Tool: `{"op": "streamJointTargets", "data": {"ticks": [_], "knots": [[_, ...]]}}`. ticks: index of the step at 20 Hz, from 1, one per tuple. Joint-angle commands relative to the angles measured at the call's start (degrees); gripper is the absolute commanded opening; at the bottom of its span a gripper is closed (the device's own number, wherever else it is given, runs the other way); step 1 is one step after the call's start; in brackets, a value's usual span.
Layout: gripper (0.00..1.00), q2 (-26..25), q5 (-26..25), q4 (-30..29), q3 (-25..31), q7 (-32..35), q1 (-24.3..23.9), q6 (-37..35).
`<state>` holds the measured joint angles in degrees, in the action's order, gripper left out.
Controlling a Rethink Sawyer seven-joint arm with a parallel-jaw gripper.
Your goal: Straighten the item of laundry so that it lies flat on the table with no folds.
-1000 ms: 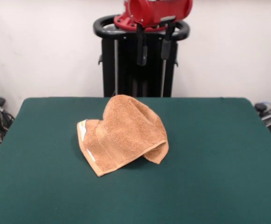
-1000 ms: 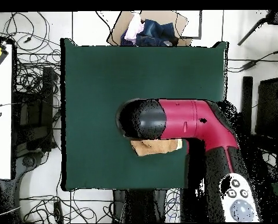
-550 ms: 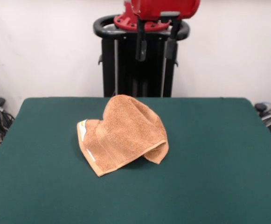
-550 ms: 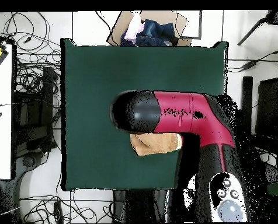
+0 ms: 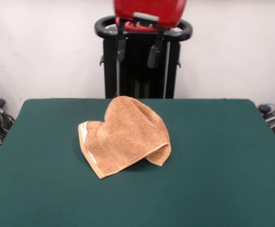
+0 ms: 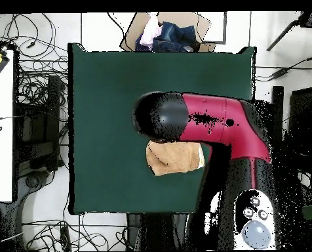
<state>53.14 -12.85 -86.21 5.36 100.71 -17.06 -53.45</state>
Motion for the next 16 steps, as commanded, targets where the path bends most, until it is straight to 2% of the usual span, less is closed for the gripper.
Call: {"op": "streamJointTargets", "data": {"ticks": [1,4,9,16], "knots": [[1.00,-5.14,-0.62,1.52,-4.18,12.44,-0.57,-4.67],[1.00,-7.29,-0.50,2.03,-3.28,11.38,-1.27,-3.07],[1.00,-12.96,-0.69,4.10,-3.31,13.37,-0.70,2.52],[1.00,-15.57,-0.95,7.21,-4.45,14.11,1.06,1.66]]}}
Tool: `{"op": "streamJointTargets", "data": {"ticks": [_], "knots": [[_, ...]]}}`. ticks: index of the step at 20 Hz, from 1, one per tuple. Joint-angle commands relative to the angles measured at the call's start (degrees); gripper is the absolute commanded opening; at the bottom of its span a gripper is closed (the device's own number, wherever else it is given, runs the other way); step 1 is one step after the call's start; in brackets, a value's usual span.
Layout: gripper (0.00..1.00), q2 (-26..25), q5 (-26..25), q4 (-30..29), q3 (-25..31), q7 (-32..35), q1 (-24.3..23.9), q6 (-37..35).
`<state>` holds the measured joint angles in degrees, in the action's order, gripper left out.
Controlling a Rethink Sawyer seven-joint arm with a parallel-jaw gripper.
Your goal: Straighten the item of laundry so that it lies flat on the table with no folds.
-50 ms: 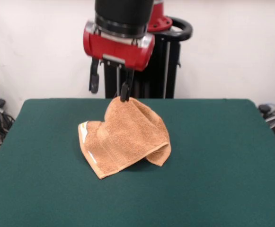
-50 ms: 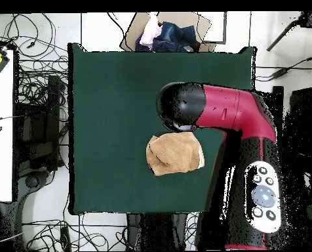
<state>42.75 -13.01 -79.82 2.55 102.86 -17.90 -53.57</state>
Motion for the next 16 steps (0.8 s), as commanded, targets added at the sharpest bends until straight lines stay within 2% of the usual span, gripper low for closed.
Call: {"op": "streamJointTargets", "data": {"ticks": [1,6,16], "knots": [[1.00,-5.63,-1.09,1.57,-1.91,12.16,2.37,1.09],[1.00,-6.87,-2.24,4.20,-3.35,10.95,4.31,-3.52],[1.00,-8.67,-0.56,4.58,-4.08,9.40,3.41,0.99]]}}
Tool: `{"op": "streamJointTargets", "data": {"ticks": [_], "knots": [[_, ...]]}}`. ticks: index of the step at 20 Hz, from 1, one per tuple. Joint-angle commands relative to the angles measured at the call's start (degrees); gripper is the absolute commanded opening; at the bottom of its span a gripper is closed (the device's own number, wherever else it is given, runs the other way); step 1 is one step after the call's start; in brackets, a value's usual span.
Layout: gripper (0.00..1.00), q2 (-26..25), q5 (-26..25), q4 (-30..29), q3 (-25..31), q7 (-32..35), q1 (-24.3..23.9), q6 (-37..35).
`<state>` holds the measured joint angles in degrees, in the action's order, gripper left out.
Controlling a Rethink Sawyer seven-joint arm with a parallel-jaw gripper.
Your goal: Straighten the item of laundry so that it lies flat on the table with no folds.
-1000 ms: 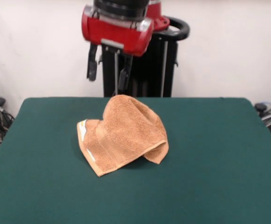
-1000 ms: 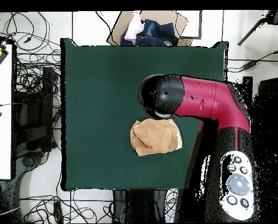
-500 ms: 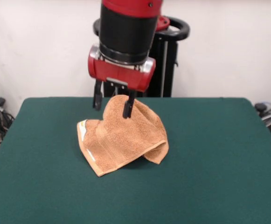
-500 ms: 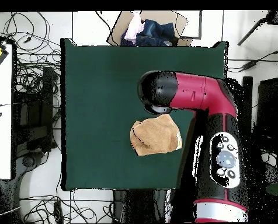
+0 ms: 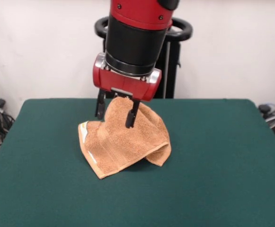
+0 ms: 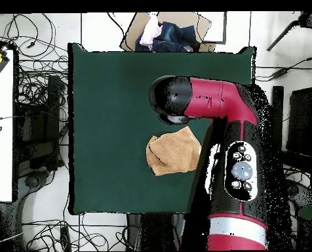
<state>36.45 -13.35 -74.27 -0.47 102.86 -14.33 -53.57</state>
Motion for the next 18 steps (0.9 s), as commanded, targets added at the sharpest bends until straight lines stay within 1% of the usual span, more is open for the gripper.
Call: {"op": "streamJointTargets", "data": {"ticks": [1,5,10,13,16,18], "knots": [[1.00,-2.74,-0.25,-1.06,-0.99,9.00,-0.63,1.87],[1.00,-3.43,-0.04,-2.86,-0.47,7.90,-2.26,4.79],[1.00,-6.09,-0.20,-1.54,-0.36,8.95,-2.46,5.71],[1.00,-6.02,-0.11,-1.68,-0.04,7.26,-2.50,3.63],[1.00,-6.40,-1.42,-1.30,-0.31,4.47,-2.06,0.03],[1.00,-7.75,-2.23,-1.06,-0.42,3.99,-1.87,0.36]]}}
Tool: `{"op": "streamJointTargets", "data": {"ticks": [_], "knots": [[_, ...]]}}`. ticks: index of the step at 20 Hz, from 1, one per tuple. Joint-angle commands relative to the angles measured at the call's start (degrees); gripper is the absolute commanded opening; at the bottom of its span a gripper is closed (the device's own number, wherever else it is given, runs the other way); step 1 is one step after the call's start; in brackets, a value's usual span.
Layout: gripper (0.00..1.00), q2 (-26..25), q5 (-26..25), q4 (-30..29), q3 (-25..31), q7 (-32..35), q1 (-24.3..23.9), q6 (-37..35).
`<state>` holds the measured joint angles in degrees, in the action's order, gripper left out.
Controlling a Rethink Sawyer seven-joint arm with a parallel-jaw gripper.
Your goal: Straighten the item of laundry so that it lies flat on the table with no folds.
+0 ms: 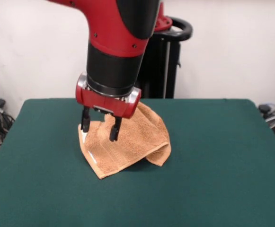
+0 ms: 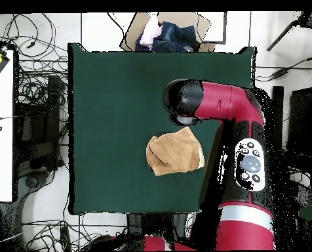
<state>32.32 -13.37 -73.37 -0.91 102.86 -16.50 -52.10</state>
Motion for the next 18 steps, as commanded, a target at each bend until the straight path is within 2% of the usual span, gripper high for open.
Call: {"op": "streamJointTargets", "data": {"ticks": [1,7,18], "knots": [[1.00,-4.51,-2.82,-1.52,-0.23,3.75,0.52,-1.28],[1.00,-6.23,-3.57,-1.20,-1.16,4.42,1.60,-1.24],[1.00,-9.75,-6.58,2.03,-3.93,0.69,3.73,-9.18]]}}
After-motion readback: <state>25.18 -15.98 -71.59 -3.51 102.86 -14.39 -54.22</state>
